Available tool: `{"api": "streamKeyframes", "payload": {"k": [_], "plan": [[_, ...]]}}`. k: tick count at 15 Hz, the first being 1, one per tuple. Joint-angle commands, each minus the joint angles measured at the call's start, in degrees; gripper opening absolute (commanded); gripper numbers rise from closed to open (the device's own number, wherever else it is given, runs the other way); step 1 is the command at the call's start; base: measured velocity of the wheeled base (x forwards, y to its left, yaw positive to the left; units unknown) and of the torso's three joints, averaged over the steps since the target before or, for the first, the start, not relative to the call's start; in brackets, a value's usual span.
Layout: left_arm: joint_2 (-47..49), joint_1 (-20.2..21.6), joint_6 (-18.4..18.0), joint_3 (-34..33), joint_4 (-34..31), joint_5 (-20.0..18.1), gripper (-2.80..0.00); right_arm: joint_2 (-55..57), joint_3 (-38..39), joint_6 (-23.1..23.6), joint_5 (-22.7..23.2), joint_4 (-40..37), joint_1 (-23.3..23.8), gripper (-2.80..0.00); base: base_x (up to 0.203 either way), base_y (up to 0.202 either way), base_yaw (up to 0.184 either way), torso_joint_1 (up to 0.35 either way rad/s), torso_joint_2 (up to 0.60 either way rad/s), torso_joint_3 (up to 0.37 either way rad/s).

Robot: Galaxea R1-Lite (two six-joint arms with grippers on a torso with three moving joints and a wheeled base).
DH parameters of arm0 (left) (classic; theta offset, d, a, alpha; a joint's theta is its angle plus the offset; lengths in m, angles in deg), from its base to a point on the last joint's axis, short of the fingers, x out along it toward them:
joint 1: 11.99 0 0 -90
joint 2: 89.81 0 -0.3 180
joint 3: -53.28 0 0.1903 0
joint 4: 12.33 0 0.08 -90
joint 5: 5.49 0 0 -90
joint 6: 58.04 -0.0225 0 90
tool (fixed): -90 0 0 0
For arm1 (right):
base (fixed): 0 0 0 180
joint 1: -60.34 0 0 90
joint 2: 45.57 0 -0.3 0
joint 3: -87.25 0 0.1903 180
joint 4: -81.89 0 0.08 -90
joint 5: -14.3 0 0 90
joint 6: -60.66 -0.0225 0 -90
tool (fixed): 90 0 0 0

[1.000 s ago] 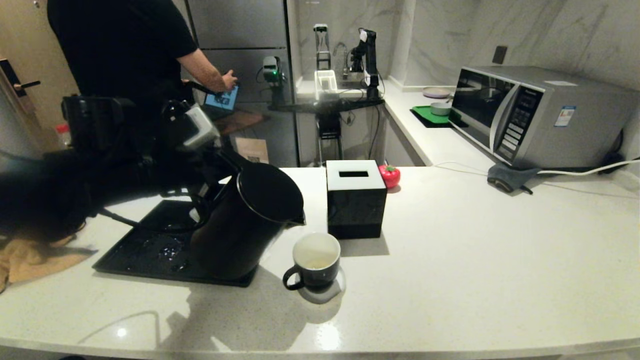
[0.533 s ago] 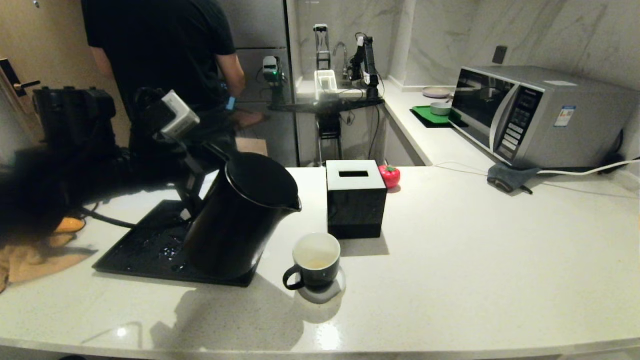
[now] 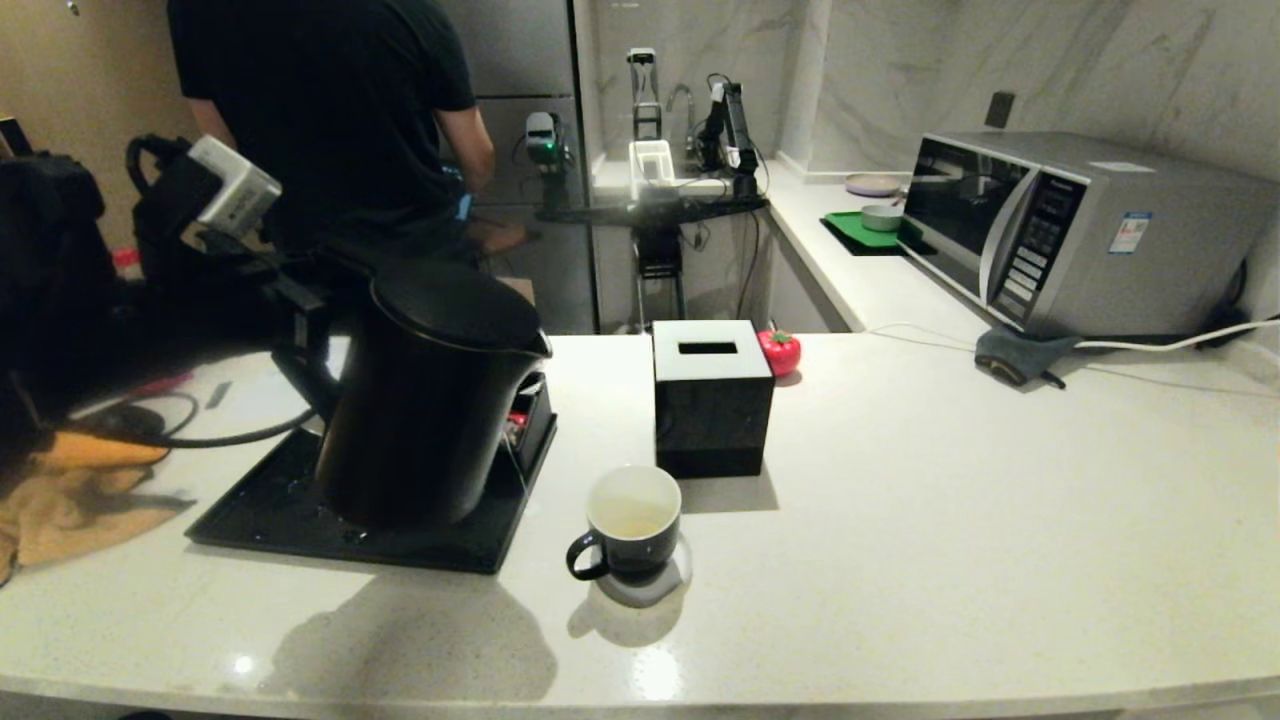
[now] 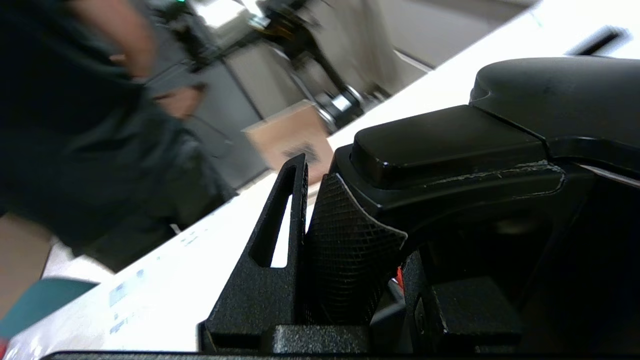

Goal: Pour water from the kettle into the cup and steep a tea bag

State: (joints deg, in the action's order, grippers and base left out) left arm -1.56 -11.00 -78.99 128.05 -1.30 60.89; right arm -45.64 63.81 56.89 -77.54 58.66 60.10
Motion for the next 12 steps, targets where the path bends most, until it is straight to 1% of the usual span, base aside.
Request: {"api": "streamKeyframes", "payload": {"k": [1, 3, 7, 9, 12], "plan": [[-1.44, 3.15, 2.8, -2.38, 4.11, -0.07, -2.8, 0.07, -0.01, -0.01, 0.0, 0.04, -0.02, -2.8, 0.0, 0.0, 0.0, 0.0, 0.0, 0.0], [-2.06, 5.96, 5.79, -4.31, 8.56, -0.03, -2.8, 0.07, 0.07, -0.01, 0.0, 0.04, -0.02, -2.8, 0.0, 0.0, 0.0, 0.0, 0.0, 0.0], [-3.35, 11.66, 11.16, -7.31, 14.2, -0.03, -2.8, 0.07, -0.01, -0.01, 0.0, 0.04, -0.02, -2.8, 0.0, 0.0, 0.0, 0.0, 0.0, 0.0], [-3.38, 15.36, 13.63, -8.86, 17.4, 0.06, -2.8, 0.07, 0.02, -0.01, 0.0, 0.04, -0.02, -2.8, 0.0, 0.0, 0.0, 0.0, 0.0, 0.0], [-3.17, 20.02, 16.02, -10.28, 19.69, 0.32, -2.8, 0.07, -0.01, -0.01, 0.0, 0.04, -0.02, -2.8, 0.0, 0.0, 0.0, 0.0, 0.0, 0.0]]}}
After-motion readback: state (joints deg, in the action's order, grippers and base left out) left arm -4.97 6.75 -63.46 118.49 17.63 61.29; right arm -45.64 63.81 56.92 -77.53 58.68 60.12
